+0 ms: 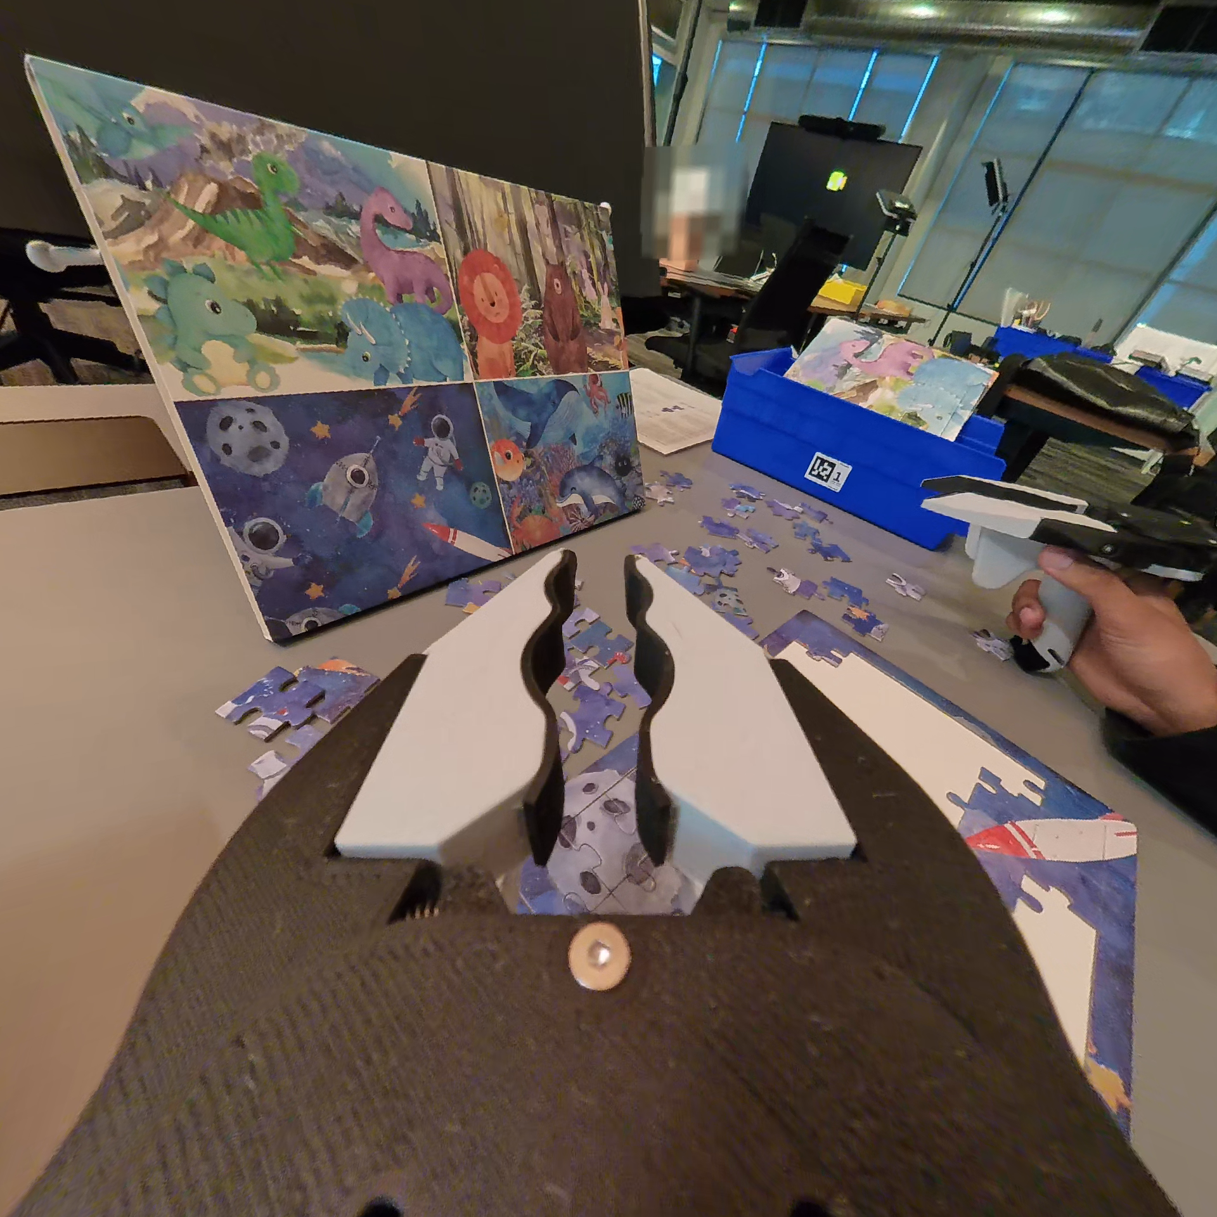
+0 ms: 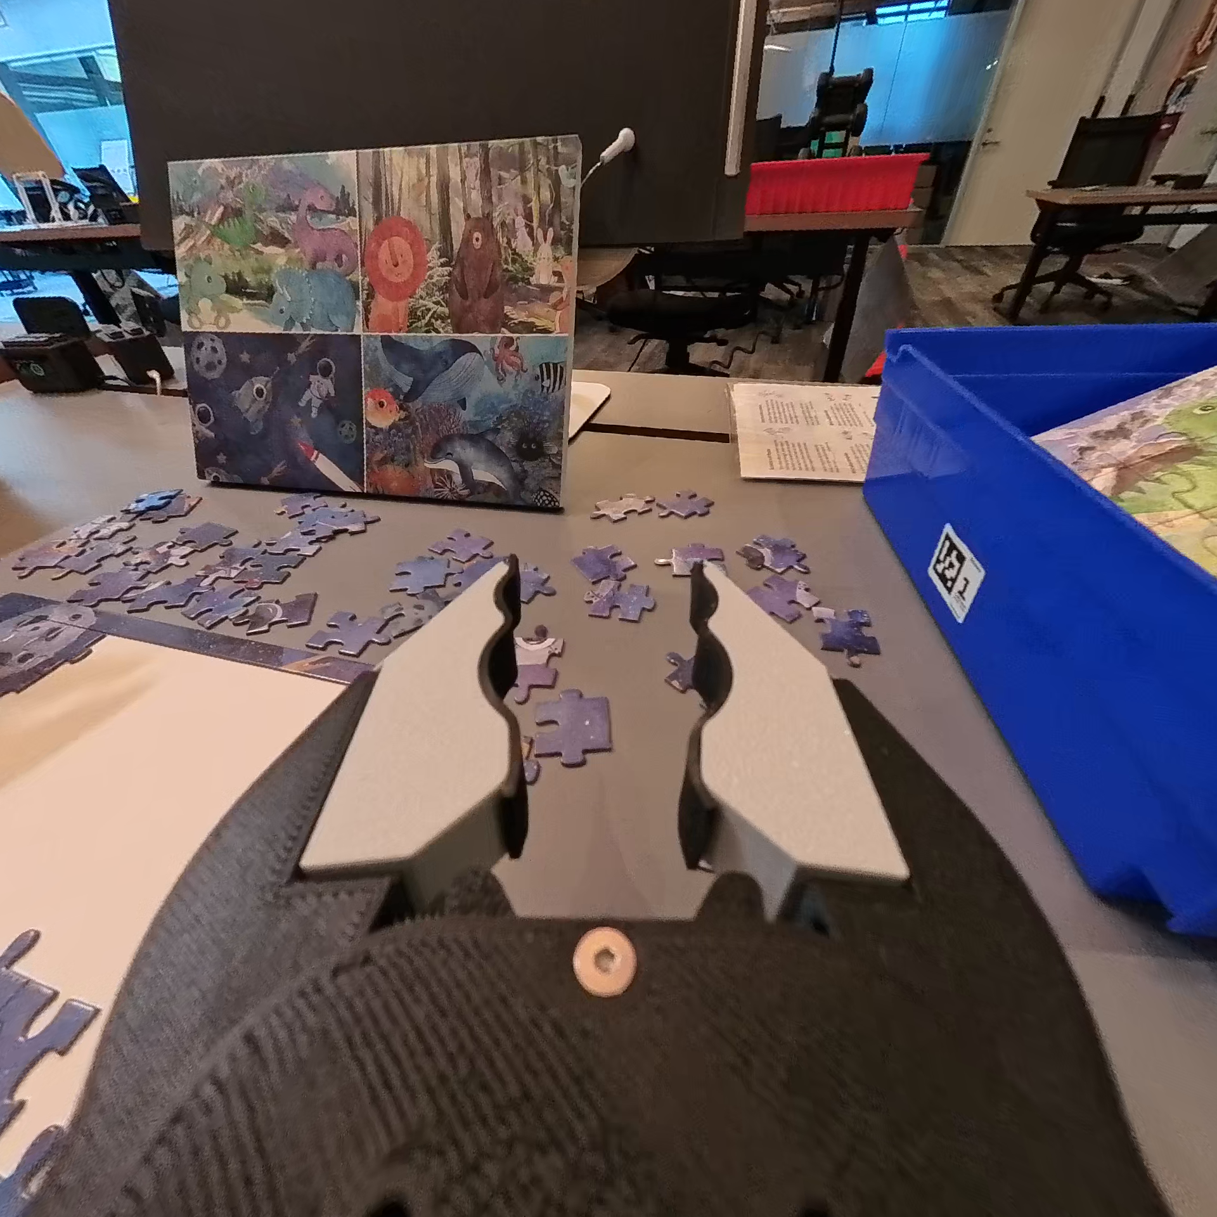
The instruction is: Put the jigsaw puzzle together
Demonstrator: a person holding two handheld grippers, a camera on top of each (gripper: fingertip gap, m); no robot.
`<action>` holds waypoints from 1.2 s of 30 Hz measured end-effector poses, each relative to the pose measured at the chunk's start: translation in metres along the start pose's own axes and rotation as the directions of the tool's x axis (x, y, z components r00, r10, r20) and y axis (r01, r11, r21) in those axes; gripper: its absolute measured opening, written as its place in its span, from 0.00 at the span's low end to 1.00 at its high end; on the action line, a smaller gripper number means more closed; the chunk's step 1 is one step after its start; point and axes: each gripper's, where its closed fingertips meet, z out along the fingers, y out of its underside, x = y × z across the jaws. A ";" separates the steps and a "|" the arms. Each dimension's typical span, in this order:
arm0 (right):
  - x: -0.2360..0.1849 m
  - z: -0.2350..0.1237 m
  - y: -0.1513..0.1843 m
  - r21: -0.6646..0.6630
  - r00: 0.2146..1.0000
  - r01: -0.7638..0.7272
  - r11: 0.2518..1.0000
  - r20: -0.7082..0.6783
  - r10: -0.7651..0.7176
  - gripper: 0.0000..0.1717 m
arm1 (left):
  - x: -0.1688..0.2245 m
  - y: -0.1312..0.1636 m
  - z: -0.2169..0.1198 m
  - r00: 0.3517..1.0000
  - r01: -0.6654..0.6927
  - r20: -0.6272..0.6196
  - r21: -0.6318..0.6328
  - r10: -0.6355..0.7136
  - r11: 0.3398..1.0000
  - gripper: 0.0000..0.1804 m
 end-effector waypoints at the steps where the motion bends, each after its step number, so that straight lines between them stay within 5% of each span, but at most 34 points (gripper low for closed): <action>1: 0.000 -0.001 0.000 0.002 1.000 0.001 1.000 -0.002 -0.001 0.30 | 0.001 0.000 0.000 1.000 -0.002 0.000 -0.001 0.002 1.000 0.07; 13: 0.051 -0.020 0.013 -0.100 0.983 0.106 0.989 -0.137 -0.119 0.23 | -0.003 -0.002 -0.002 0.999 -0.024 0.029 0.009 0.024 1.000 0.04; 19: 0.069 -0.031 0.005 -0.020 0.990 0.001 1.000 -0.142 -0.004 0.21 | -0.018 -0.028 -0.018 0.993 -0.028 0.114 0.157 0.010 0.987 0.00; 28: 0.058 -0.019 0.016 -0.119 0.982 0.108 0.987 -0.143 -0.125 0.17 | -0.032 -0.008 -0.007 0.982 0.016 0.186 0.030 -0.021 0.999 0.00; 36: 0.055 -0.012 0.025 -0.185 0.974 0.150 0.971 -0.142 -0.177 0.16 | -0.070 0.012 -0.011 0.911 0.050 0.413 -0.086 -0.010 0.995 0.00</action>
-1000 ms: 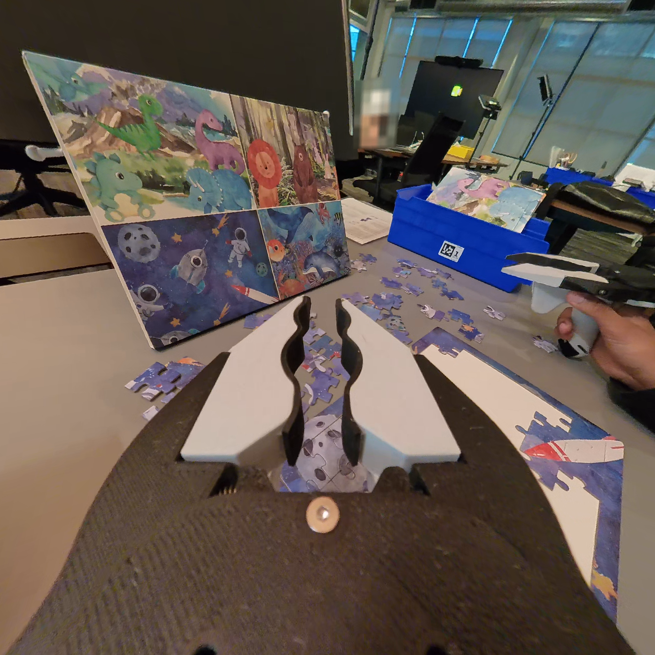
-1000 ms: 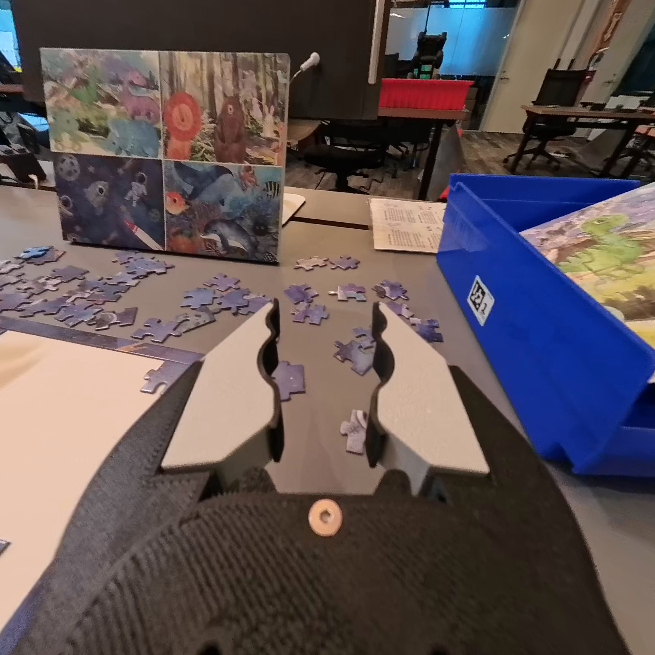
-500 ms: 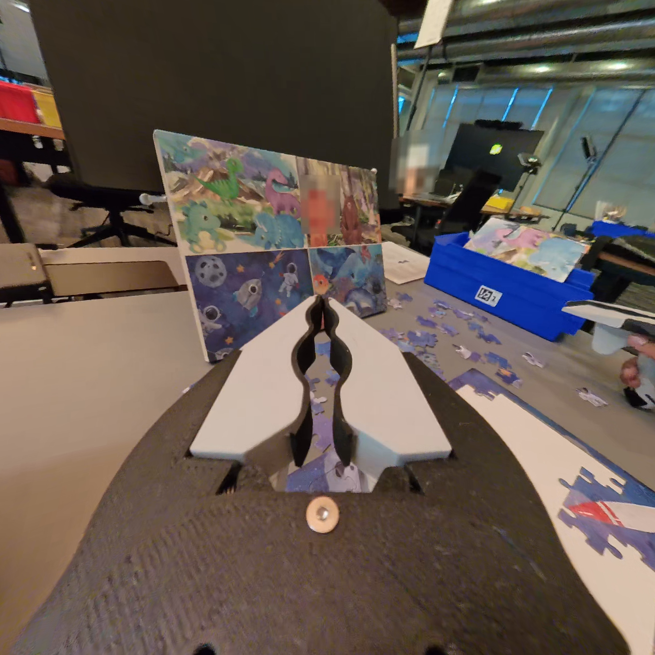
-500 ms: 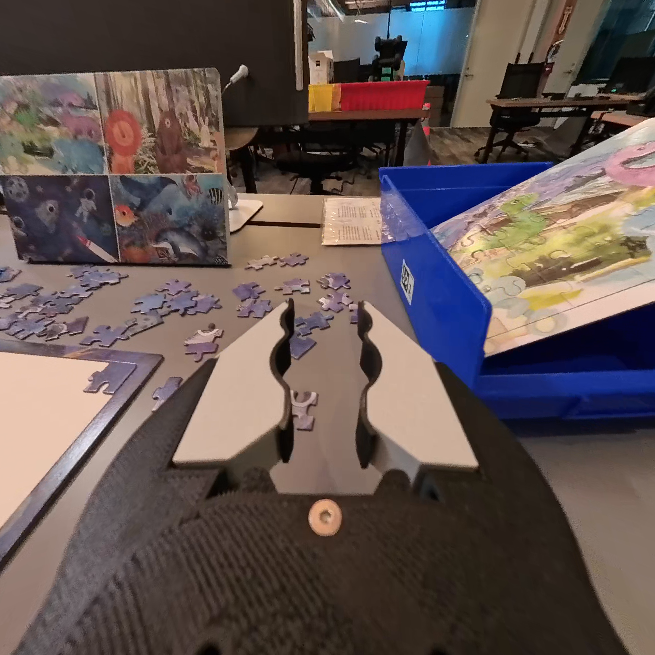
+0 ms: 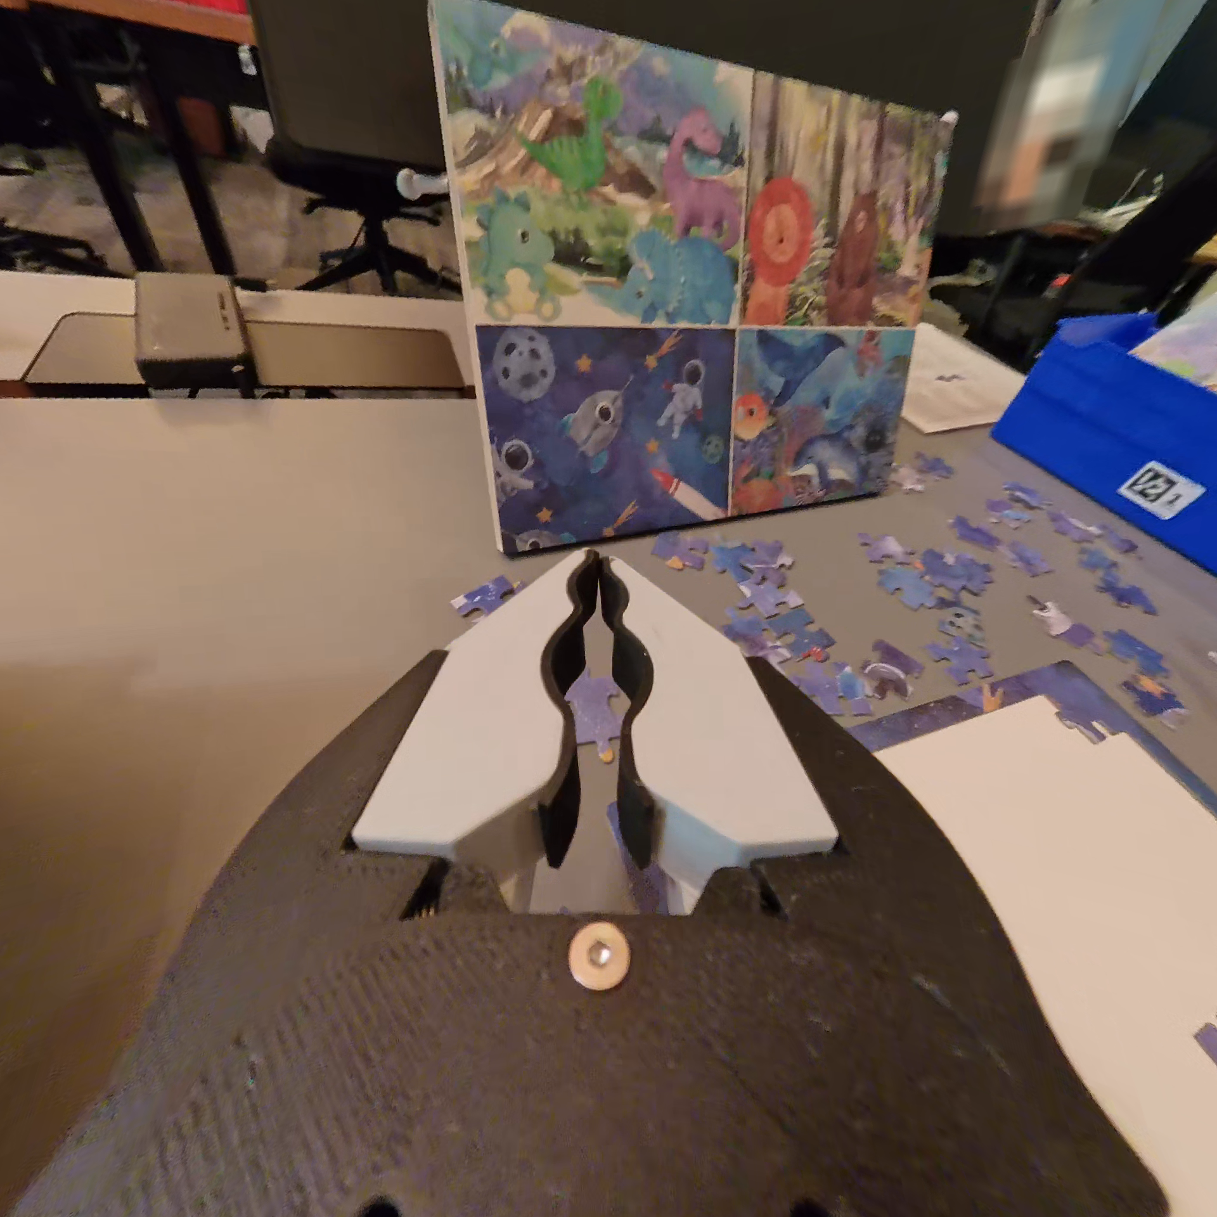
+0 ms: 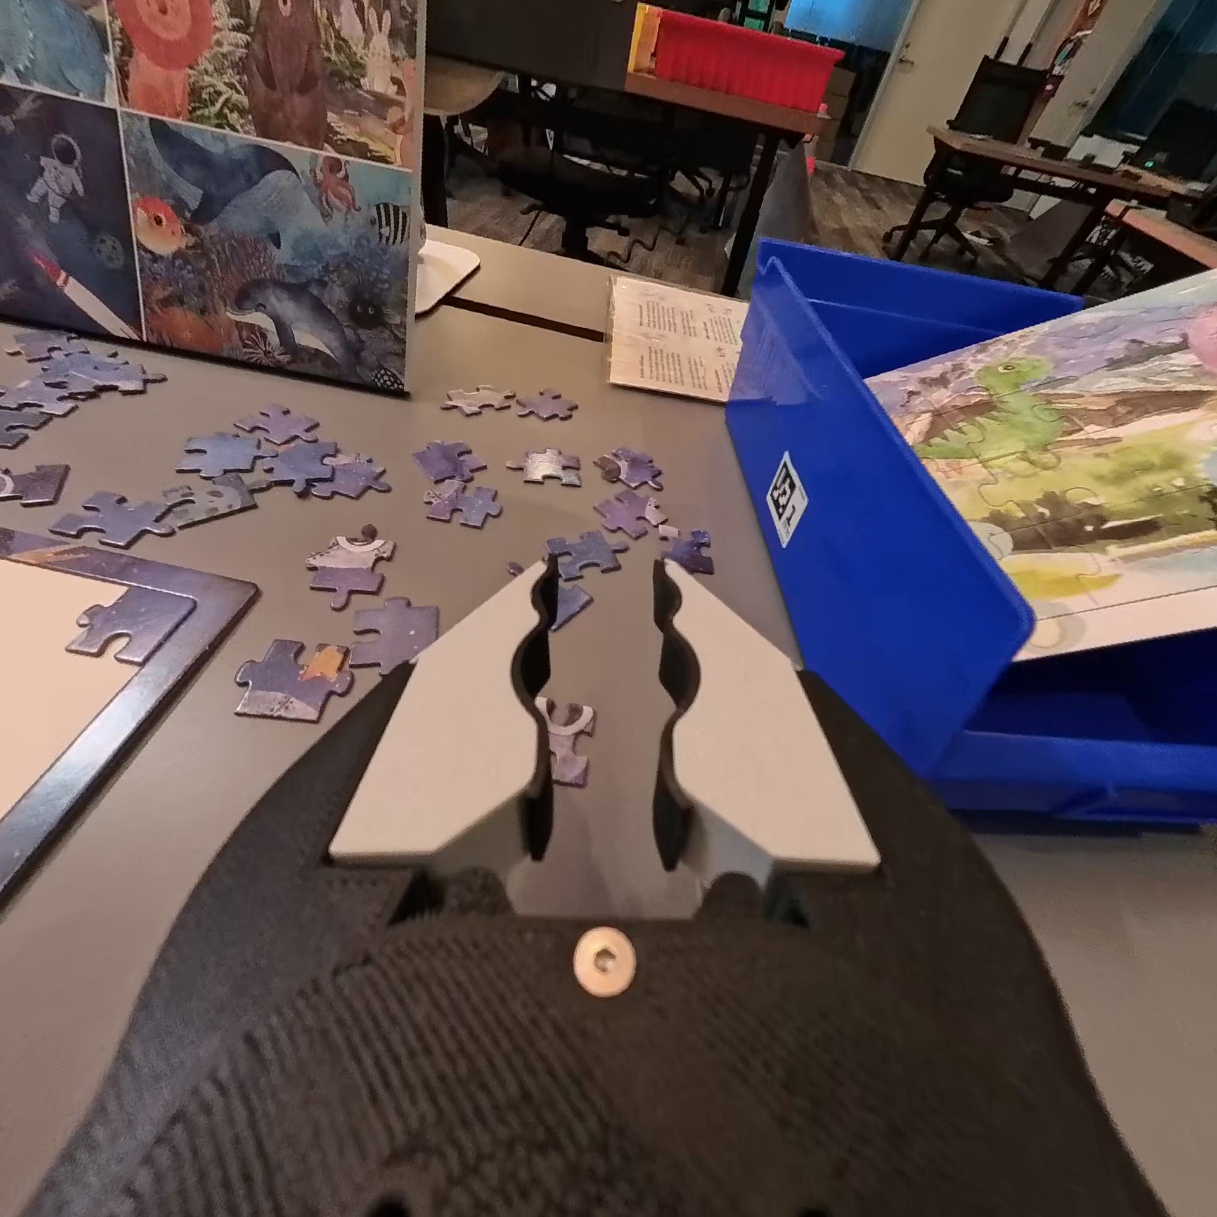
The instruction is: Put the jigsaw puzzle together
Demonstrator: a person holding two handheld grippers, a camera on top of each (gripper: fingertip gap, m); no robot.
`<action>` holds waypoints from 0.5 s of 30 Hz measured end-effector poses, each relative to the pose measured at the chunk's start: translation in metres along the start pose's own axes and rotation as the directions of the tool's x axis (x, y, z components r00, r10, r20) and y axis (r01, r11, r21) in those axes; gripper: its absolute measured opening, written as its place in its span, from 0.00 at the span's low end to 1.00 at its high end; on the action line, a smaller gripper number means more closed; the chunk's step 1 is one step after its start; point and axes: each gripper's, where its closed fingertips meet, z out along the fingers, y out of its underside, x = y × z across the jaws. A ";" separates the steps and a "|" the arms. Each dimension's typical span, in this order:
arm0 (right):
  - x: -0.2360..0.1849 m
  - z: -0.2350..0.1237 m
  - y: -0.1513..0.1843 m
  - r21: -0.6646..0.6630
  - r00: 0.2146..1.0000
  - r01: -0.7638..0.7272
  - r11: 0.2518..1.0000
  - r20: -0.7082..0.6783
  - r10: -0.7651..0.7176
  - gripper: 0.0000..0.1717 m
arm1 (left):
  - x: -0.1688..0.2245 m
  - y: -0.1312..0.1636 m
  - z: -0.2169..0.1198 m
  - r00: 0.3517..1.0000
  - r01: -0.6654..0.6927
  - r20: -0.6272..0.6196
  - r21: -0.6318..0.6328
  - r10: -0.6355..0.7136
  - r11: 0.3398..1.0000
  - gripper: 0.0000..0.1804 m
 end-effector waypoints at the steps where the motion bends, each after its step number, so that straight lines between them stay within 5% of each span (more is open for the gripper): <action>1: 0.000 0.001 0.000 -0.004 1.000 0.003 1.000 0.000 -0.003 0.16 | -0.001 0.003 0.001 1.000 -0.012 0.014 -0.017 0.012 1.000 0.00; 15: -0.006 0.010 0.008 -0.066 0.999 0.040 0.997 0.015 -0.040 0.12 | -0.006 0.011 0.002 0.997 -0.044 0.058 -0.050 0.047 0.998 0.00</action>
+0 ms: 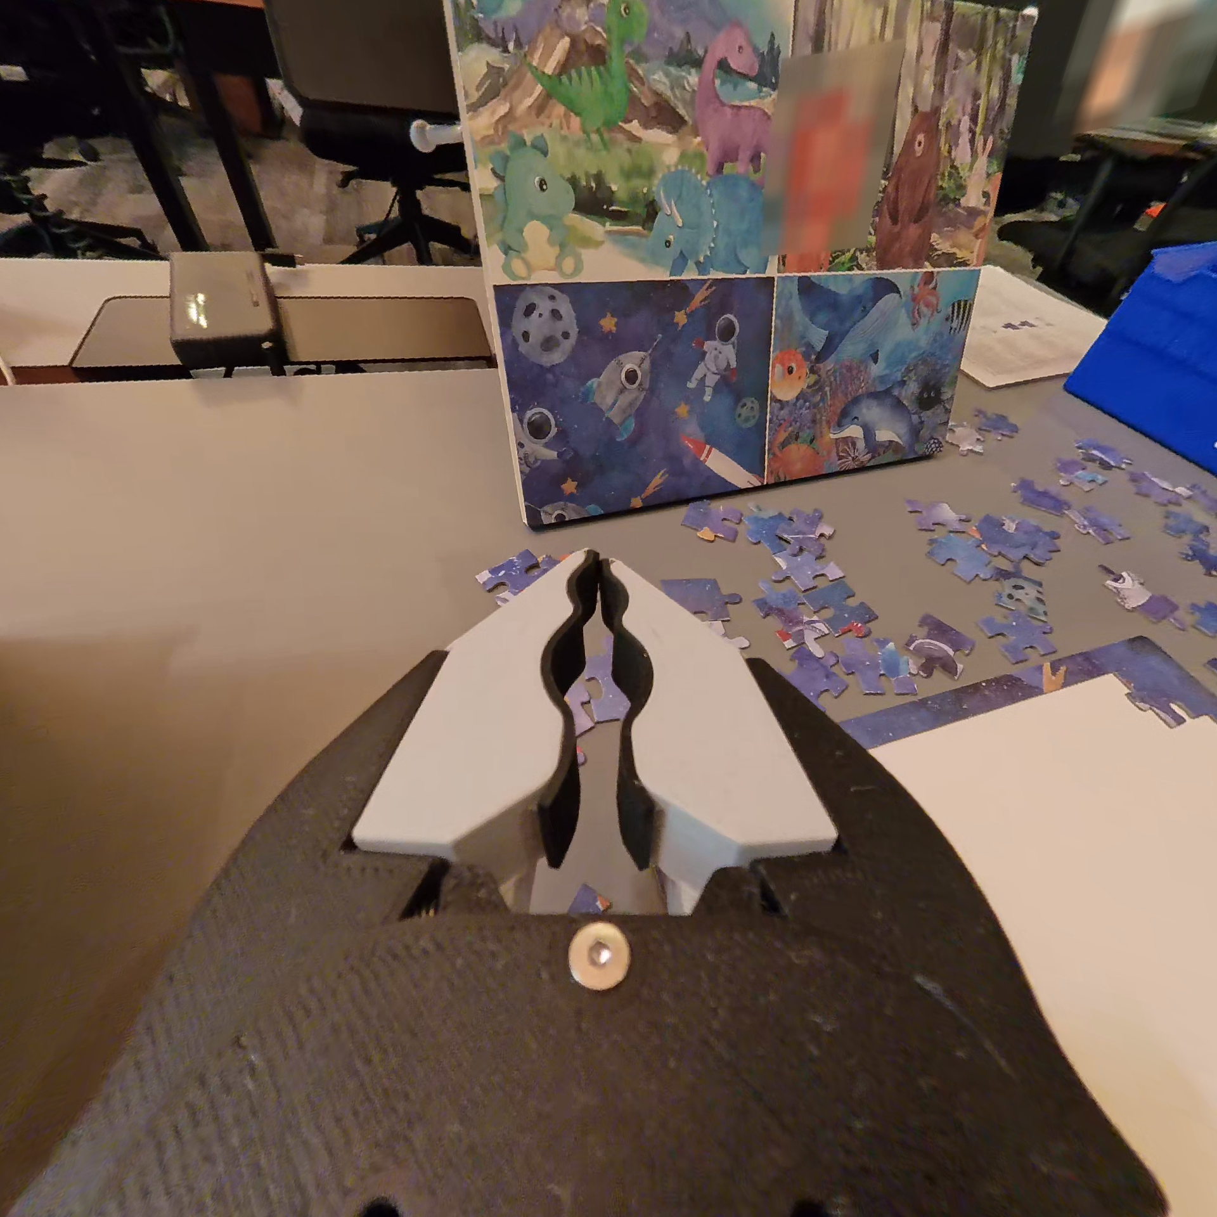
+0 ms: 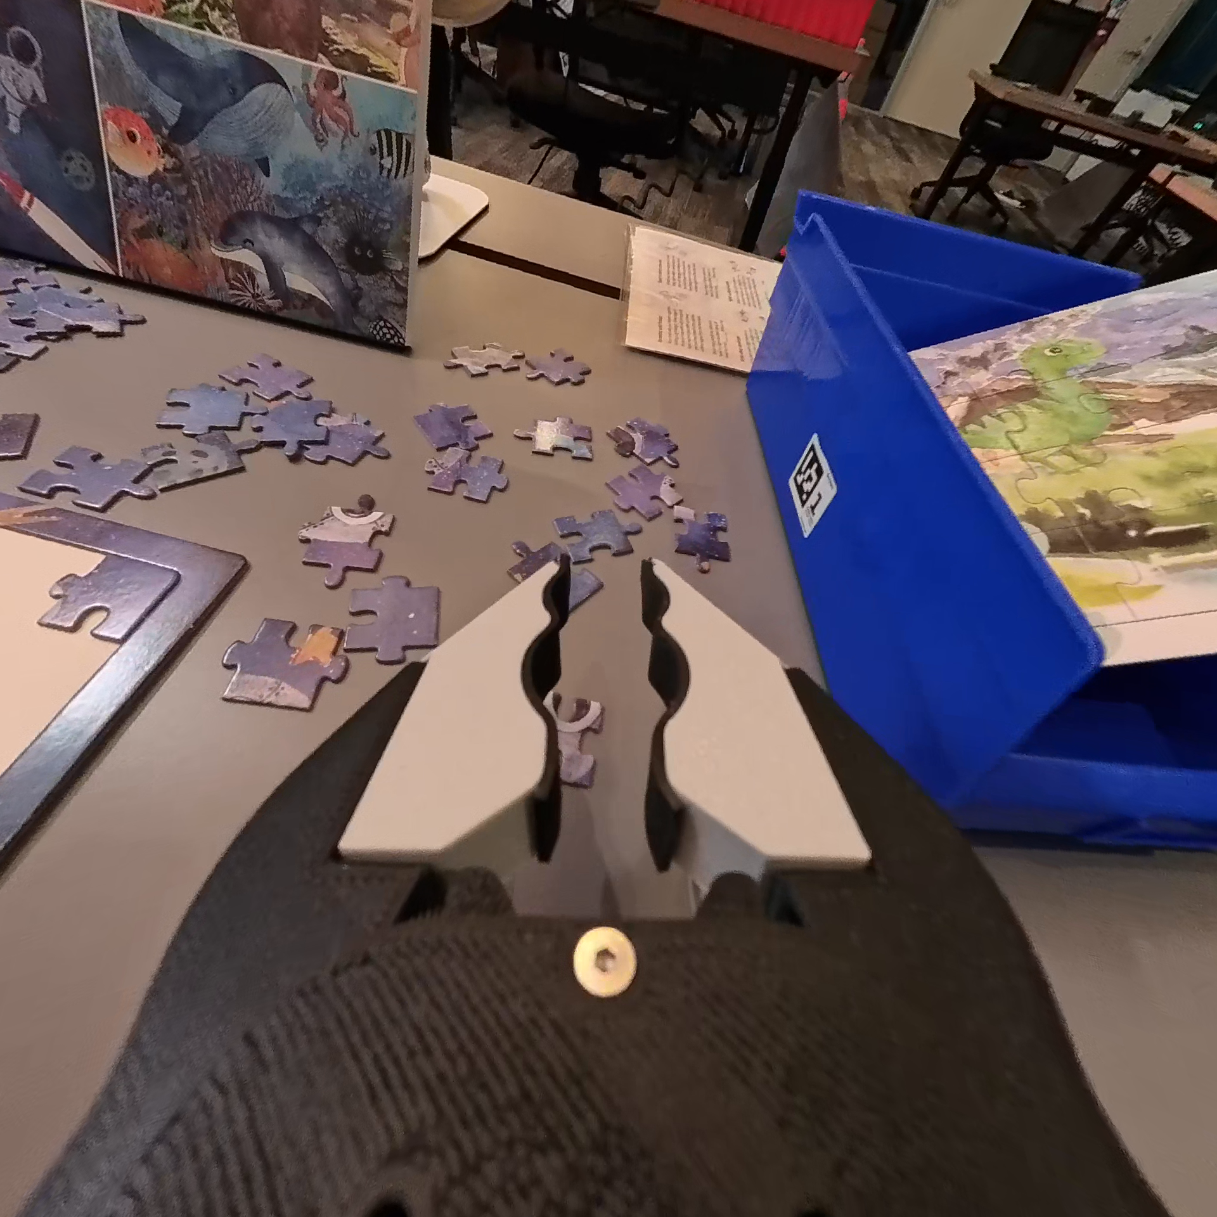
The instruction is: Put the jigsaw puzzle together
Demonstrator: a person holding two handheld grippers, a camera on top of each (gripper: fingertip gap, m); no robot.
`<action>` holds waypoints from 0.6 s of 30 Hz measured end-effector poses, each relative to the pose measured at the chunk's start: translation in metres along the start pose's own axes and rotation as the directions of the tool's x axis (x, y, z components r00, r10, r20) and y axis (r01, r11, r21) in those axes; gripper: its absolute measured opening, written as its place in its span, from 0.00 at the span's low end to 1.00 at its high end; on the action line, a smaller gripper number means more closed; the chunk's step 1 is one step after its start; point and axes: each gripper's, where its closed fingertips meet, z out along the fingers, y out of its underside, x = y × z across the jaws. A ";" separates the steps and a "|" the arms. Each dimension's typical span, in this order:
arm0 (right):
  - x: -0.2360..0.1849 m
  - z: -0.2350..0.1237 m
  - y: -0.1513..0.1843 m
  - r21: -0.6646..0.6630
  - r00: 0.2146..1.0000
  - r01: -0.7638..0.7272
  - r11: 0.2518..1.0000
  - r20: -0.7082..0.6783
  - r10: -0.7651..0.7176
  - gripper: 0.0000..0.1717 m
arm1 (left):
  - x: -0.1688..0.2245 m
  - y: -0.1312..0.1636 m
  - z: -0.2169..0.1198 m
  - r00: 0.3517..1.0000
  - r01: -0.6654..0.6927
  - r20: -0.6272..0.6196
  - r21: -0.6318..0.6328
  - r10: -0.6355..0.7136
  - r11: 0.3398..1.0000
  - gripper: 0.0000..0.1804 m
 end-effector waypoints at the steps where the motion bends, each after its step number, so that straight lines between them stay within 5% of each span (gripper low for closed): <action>1: 0.000 0.000 0.000 0.003 1.000 0.003 1.000 -0.002 -0.003 0.11 | 0.001 -0.001 0.000 1.000 0.002 -0.006 0.004 -0.002 1.000 0.00; 18: -0.005 0.000 -0.001 0.004 1.000 0.014 1.000 0.026 -0.014 0.06 | 0.013 -0.005 -0.002 0.998 -0.052 -0.030 0.039 0.053 0.998 0.00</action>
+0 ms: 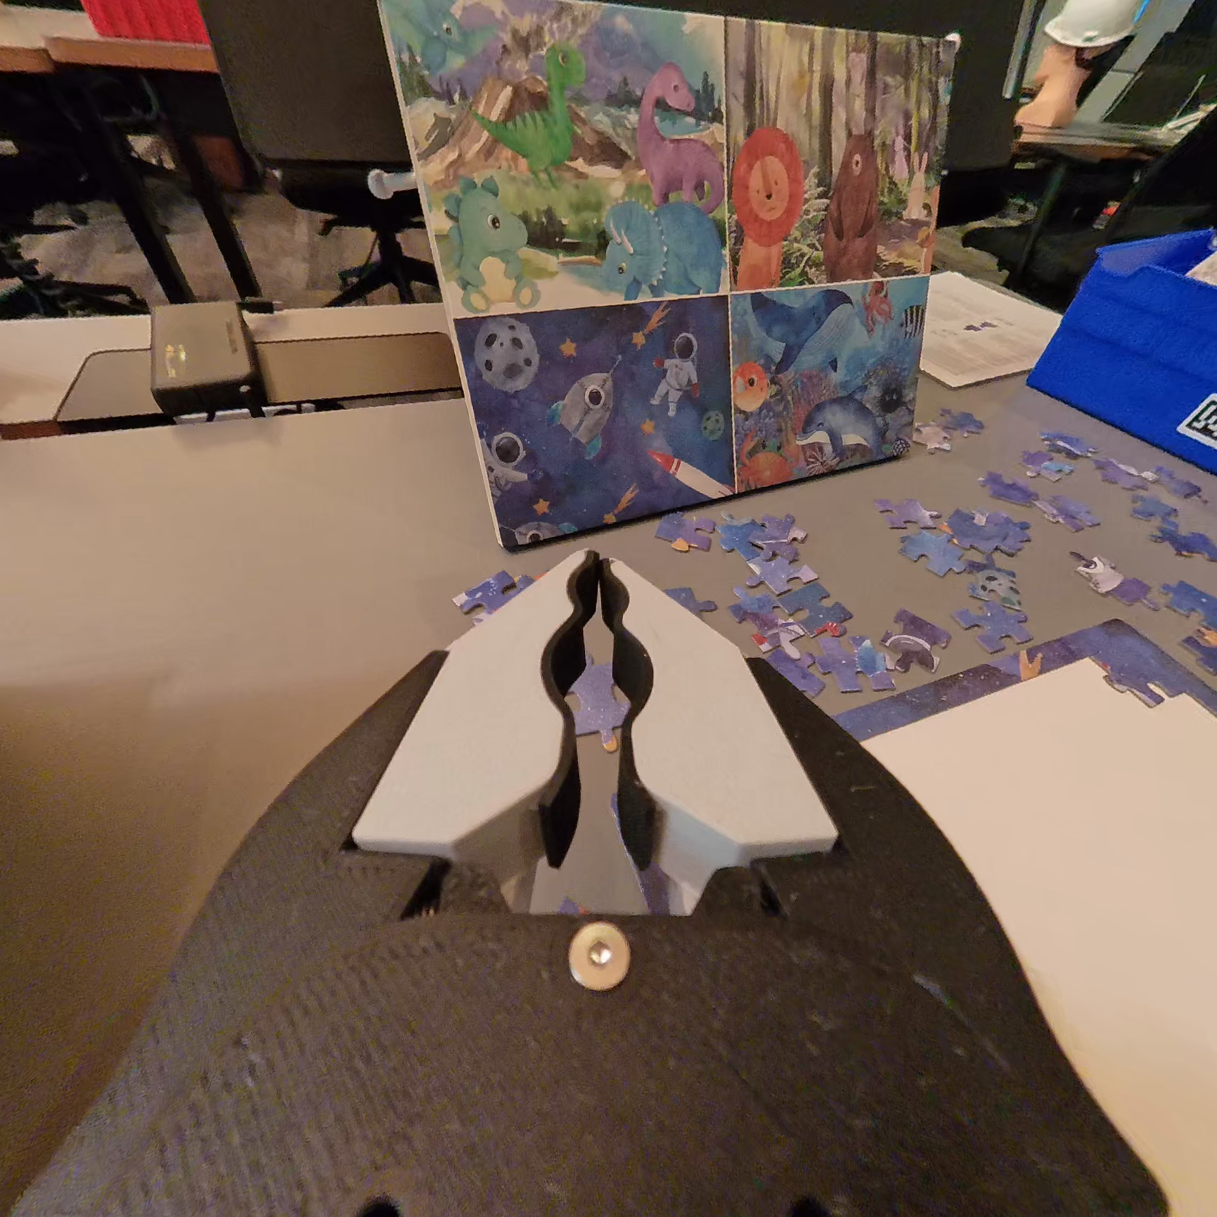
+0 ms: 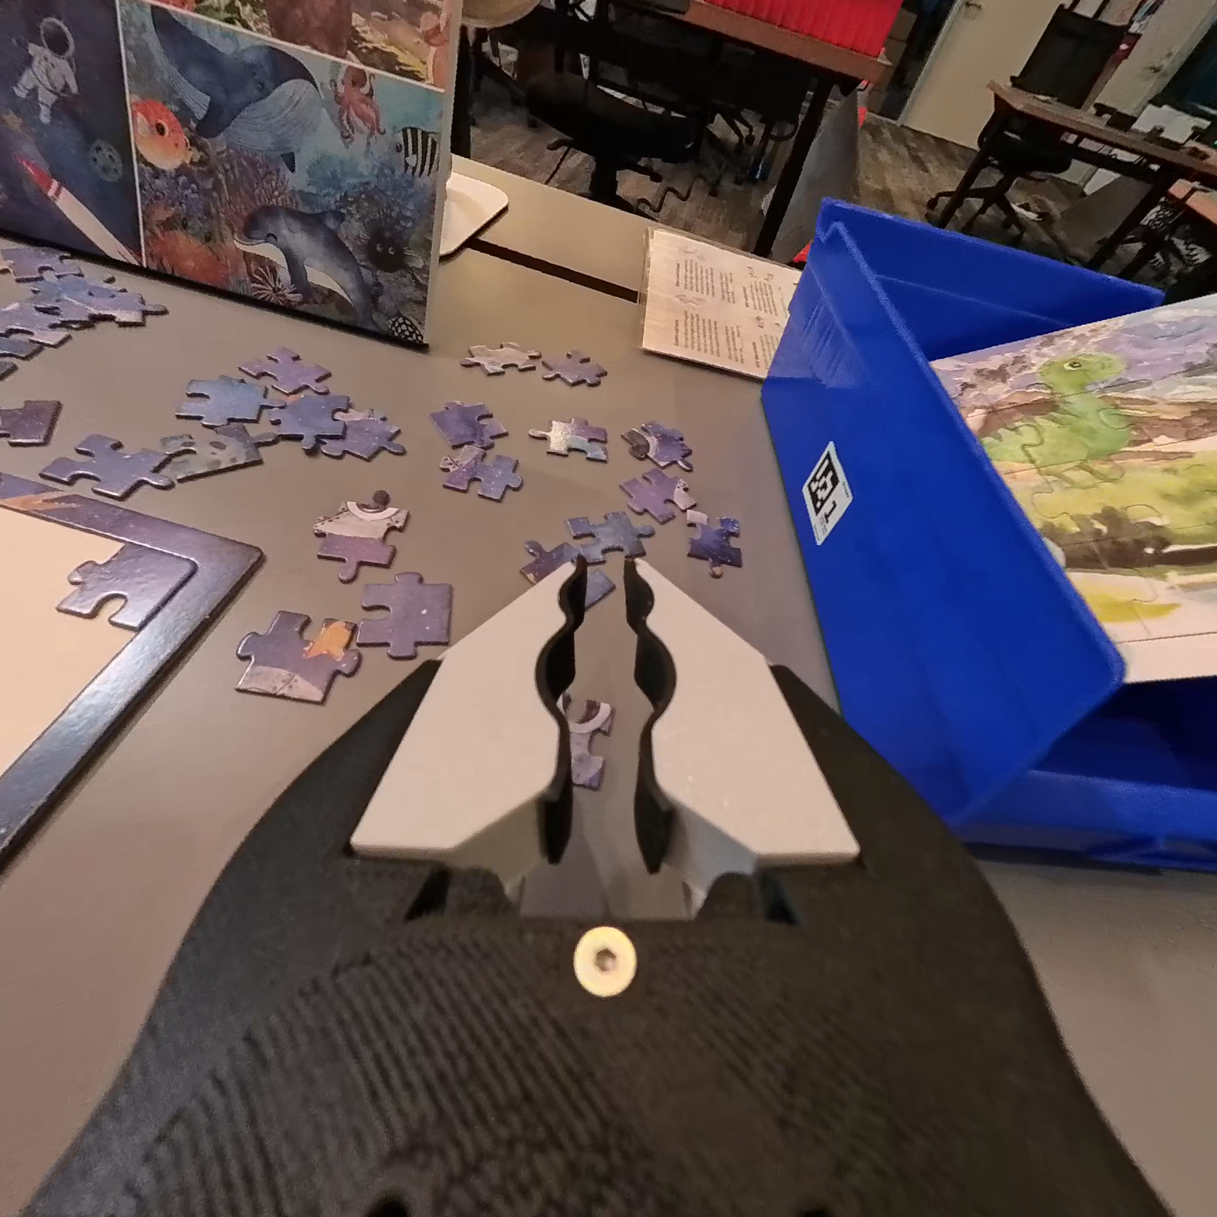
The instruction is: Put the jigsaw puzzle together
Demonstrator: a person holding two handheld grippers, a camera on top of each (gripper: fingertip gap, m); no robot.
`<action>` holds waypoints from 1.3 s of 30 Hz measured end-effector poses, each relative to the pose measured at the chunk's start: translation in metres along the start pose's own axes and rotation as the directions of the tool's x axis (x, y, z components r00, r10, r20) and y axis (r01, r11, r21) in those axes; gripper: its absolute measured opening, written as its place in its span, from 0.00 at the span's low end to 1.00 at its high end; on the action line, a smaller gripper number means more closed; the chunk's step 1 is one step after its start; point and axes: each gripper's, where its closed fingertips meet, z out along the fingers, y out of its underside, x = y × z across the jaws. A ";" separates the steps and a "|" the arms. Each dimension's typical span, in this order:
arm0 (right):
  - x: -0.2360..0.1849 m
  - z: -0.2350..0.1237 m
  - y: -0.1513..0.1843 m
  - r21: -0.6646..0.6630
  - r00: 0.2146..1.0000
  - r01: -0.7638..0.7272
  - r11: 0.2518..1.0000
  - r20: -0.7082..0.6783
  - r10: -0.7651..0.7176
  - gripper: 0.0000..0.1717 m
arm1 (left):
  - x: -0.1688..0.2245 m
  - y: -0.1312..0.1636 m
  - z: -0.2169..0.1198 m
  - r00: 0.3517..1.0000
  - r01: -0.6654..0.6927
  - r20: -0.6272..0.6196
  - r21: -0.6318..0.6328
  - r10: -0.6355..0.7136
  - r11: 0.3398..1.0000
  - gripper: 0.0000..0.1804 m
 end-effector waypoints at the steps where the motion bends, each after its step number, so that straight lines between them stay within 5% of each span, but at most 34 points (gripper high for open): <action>1: 0.000 -0.001 -0.001 0.008 1.000 -0.008 1.000 0.006 0.008 0.06 | 0.000 -0.001 0.000 1.000 -0.009 0.006 0.009 0.009 1.000 0.00; 19: -0.039 -0.029 -0.037 0.199 0.990 0.059 0.978 0.114 -0.083 0.10 | -0.002 -0.007 -0.005 0.994 -0.101 0.054 0.101 0.096 0.990 0.00; 26: -0.038 -0.034 -0.040 0.224 0.983 -0.061 0.973 0.181 0.020 0.12 | 0.002 -0.009 -0.009 0.998 -0.062 0.023 0.133 0.059 0.989 0.00; 39: -0.036 -0.029 -0.036 0.203 0.989 -0.022 0.979 0.148 -0.009 0.11 | 0.001 -0.010 -0.009 0.998 -0.054 0.019 0.140 0.052 0.989 0.00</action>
